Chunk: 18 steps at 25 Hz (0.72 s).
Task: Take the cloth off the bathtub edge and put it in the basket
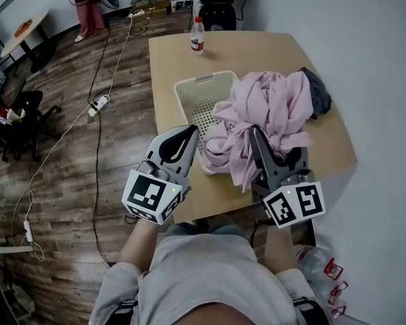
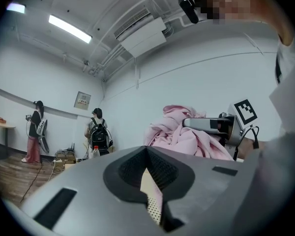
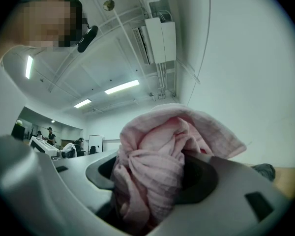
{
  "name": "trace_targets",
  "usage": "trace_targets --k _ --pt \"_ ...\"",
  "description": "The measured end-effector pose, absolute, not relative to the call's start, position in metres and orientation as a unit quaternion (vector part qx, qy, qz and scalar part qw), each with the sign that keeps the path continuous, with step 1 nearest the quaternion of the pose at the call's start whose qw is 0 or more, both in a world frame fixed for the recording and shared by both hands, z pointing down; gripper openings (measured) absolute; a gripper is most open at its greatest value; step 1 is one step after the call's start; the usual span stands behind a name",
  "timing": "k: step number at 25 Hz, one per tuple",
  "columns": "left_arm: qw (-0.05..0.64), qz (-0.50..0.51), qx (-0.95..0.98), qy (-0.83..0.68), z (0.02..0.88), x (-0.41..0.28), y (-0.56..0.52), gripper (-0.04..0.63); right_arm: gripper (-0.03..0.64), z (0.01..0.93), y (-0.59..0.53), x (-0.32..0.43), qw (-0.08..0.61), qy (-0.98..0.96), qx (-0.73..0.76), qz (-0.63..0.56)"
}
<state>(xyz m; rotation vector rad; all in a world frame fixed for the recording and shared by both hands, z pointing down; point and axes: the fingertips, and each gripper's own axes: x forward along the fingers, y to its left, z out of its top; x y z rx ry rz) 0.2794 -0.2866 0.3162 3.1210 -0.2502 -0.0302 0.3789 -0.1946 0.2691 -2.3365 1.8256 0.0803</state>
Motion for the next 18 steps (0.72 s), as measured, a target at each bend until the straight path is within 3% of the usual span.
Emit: trace_targets --k 18 --pt "0.034 -0.001 0.974 -0.224 0.336 0.309 -0.322 -0.003 0.293 0.316 -0.281 0.435 0.051 0.718 -0.692 -0.044"
